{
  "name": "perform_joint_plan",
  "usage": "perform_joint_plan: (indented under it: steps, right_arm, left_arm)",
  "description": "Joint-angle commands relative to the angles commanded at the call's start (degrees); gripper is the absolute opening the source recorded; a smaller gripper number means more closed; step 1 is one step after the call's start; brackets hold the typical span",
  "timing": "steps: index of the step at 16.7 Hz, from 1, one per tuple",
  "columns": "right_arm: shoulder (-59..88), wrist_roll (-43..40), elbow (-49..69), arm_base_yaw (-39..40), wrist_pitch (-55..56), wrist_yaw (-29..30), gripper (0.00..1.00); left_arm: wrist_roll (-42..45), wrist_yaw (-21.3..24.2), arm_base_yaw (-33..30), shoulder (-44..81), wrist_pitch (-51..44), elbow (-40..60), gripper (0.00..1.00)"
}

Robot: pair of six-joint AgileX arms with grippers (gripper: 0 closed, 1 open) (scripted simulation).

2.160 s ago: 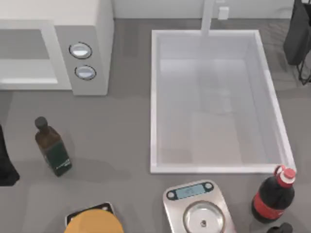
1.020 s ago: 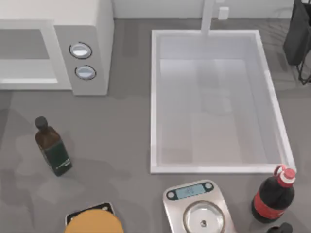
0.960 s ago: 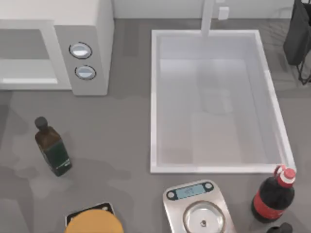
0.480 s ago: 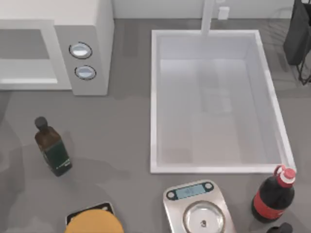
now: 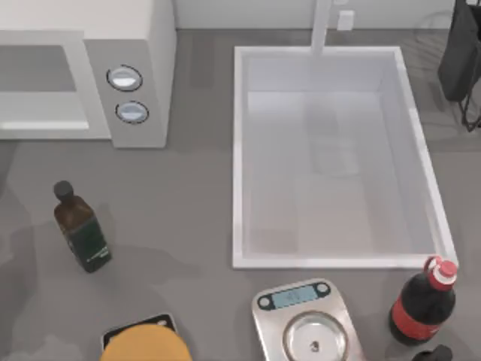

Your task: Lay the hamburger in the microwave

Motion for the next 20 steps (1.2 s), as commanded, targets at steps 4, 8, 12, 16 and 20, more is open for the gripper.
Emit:
perform_joint_plan:
  steps: [4, 8, 12, 16, 20]
  right_arm:
    - [0.00, 0.00, 0.00, 0.00, 0.00, 0.00, 1.00]
    - [0.00, 0.00, 0.00, 0.00, 0.00, 0.00, 1.00]
    - [0.00, 0.00, 0.00, 0.00, 0.00, 0.00, 1.00]
    - [0.00, 0.00, 0.00, 0.00, 0.00, 0.00, 1.00]
    - [0.00, 0.00, 0.00, 0.00, 0.00, 0.00, 1.00]
  left_arm:
    - [0.07, -0.15, 0.57, 3.30, 6.49, -3.04, 1.00]
    - [0.52, -0.09, 0.93, 7.44, 14.41, -6.82, 1.00]
    - [0.71, -0.09, 1.07, 9.11, 17.57, -8.31, 1.00]
    - [0.71, -0.09, 1.07, 9.11, 17.57, -8.31, 0.92]
    - [0.71, -0.09, 1.07, 9.11, 17.57, -8.31, 0.62]
